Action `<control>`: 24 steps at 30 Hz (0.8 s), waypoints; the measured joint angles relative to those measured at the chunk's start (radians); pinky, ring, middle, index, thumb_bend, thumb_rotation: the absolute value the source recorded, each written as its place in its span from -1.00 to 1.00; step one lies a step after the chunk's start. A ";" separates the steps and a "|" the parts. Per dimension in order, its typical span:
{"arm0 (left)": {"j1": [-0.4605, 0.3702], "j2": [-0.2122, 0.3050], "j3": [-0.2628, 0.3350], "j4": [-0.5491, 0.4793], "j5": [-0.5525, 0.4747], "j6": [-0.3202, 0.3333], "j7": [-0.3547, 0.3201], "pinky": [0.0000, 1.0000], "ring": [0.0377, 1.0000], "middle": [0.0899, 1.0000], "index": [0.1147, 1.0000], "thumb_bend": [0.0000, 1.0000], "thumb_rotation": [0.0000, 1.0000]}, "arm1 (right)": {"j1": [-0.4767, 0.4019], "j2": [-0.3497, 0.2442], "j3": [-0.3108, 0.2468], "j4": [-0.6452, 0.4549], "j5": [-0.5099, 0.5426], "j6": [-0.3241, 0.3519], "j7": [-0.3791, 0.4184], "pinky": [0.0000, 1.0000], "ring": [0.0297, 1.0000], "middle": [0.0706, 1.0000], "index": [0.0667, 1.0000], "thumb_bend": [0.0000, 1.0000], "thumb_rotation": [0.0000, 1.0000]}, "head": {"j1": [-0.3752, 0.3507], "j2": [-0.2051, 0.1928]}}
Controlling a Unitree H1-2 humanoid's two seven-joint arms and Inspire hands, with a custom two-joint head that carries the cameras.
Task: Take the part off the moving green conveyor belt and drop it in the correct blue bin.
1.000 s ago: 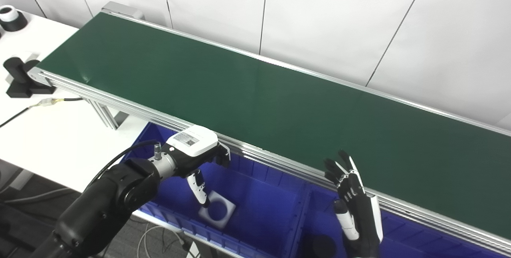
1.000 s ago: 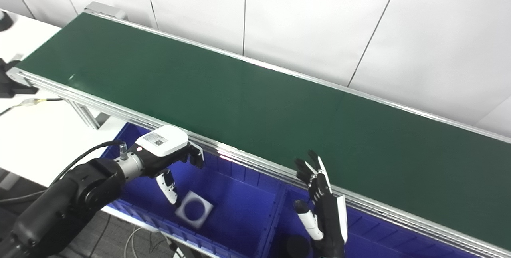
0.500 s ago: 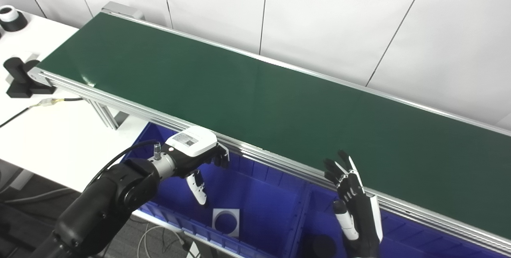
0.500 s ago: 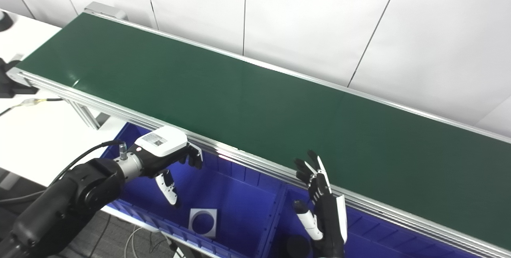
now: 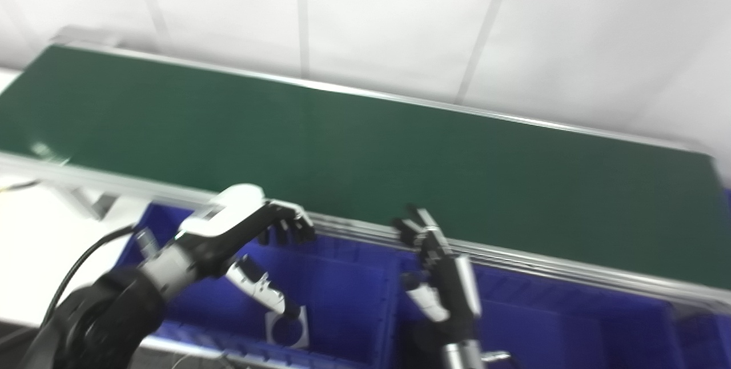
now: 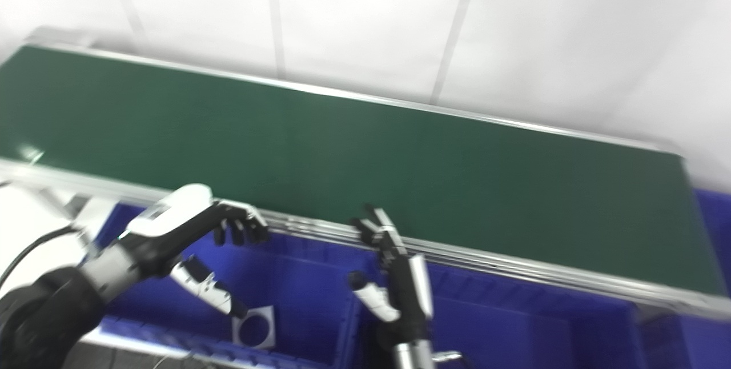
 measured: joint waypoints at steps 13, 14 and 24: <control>-0.027 -0.096 0.001 0.366 -0.095 -0.200 0.210 -0.10 0.01 0.08 0.17 0.67 -0.32 | -0.020 0.000 0.011 0.073 -0.078 -0.006 -0.083 0.73 0.71 0.64 0.82 0.80 0.62 | -0.202 -0.062; -0.023 -0.097 0.002 0.393 -0.106 -0.219 0.220 -0.10 0.01 0.07 0.16 0.66 -0.34 | -0.020 0.000 0.011 0.076 -0.078 -0.008 -0.084 0.74 0.71 0.65 0.83 0.80 0.62 | -0.191 -0.054; 0.006 -0.122 -0.003 0.566 -0.159 -0.324 0.285 -0.16 -0.04 0.08 0.20 0.60 -0.37 | -0.015 -0.004 0.020 0.067 -0.078 -0.012 -0.081 0.69 0.71 0.64 0.82 0.71 0.56 | -0.162 -0.048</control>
